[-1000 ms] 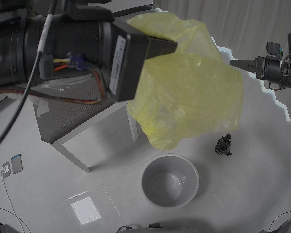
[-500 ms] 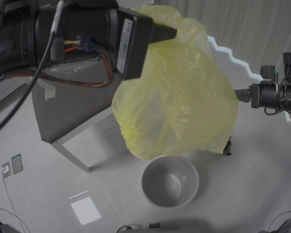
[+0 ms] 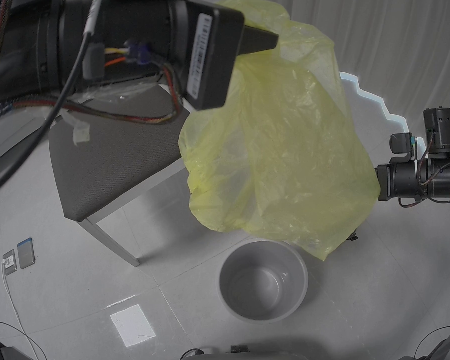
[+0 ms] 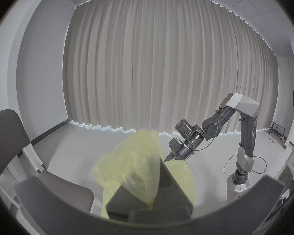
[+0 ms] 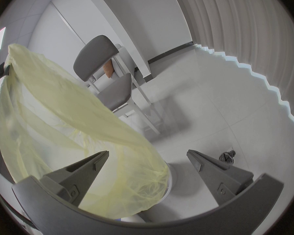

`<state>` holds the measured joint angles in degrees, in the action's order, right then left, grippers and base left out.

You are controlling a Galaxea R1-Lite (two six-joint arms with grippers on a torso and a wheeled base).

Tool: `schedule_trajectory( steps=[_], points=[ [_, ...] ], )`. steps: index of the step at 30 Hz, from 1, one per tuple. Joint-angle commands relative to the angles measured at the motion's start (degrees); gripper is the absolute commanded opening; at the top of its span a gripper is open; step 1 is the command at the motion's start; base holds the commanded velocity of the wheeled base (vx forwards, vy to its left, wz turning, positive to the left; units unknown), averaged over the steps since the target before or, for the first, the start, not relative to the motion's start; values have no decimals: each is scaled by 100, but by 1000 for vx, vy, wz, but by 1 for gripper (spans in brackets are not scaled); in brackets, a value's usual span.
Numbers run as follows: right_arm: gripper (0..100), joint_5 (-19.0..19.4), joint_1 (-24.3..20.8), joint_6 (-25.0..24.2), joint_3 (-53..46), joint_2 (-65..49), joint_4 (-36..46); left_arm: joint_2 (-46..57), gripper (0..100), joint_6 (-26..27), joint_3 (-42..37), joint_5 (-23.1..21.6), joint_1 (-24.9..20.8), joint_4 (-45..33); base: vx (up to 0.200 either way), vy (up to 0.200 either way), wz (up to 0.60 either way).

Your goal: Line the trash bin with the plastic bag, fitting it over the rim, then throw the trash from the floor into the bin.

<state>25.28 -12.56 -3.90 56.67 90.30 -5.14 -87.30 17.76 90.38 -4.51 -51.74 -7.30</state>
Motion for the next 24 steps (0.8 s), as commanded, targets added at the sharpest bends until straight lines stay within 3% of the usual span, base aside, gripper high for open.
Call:
schedule_trajectory(
  steps=[1,12,13,24],
  points=[
    [100,12,-1,3,-183,-12,-4,-7,0,-1,6,3,-3,10,0,0,0],
    [100,20,-1,30,-288,-65,-74,-103,0,-1,15,3,-3,80,0,0,0],
    [0,20,-1,39,-306,-65,-74,-130,0,-1,15,3,-3,115,0,0,0],
    [0,29,-10,3,-341,-144,-74,-182,0,-27,41,73,32,71,0,0,0]
  ],
)
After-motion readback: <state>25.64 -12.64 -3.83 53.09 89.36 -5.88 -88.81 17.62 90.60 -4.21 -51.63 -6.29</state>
